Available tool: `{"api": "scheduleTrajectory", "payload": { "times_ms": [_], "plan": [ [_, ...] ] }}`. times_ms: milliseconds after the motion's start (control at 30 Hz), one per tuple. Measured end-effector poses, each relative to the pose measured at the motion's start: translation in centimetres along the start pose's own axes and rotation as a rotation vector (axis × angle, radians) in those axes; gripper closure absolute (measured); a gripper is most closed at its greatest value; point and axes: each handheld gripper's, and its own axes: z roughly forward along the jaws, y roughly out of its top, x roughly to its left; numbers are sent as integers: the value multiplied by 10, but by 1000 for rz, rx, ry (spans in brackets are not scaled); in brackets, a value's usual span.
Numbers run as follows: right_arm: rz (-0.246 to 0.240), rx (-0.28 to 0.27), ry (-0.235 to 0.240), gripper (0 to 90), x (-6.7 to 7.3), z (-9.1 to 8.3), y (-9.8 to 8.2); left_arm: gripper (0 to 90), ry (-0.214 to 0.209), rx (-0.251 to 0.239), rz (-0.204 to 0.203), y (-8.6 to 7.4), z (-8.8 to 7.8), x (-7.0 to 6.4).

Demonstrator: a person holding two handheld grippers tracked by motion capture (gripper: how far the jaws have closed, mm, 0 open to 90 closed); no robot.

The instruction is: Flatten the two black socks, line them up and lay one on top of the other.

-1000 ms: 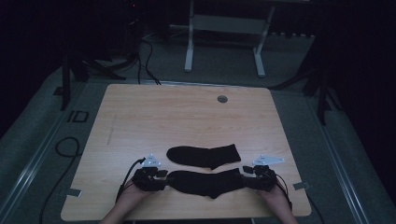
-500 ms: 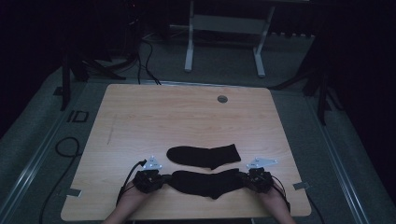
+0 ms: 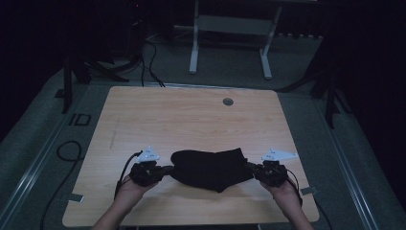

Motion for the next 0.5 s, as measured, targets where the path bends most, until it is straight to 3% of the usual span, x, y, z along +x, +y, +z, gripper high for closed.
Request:
{"api": "scheduleTrajectory", "payload": {
  "times_ms": [233, 367, 500],
  "plan": [
    [-9, -34, -27, 856, -13, 3, 34, 881, 40, -16, 21, 37, -6, 16],
    [7, -20, -35, 856, -23, 11, 42, 881, 45, 5, 16, 41, 4, 24],
    [26, 16, -53, 856, -33, 28, 41, 881, 43, 20, -16, 39, 19, 33]
  ]
}}
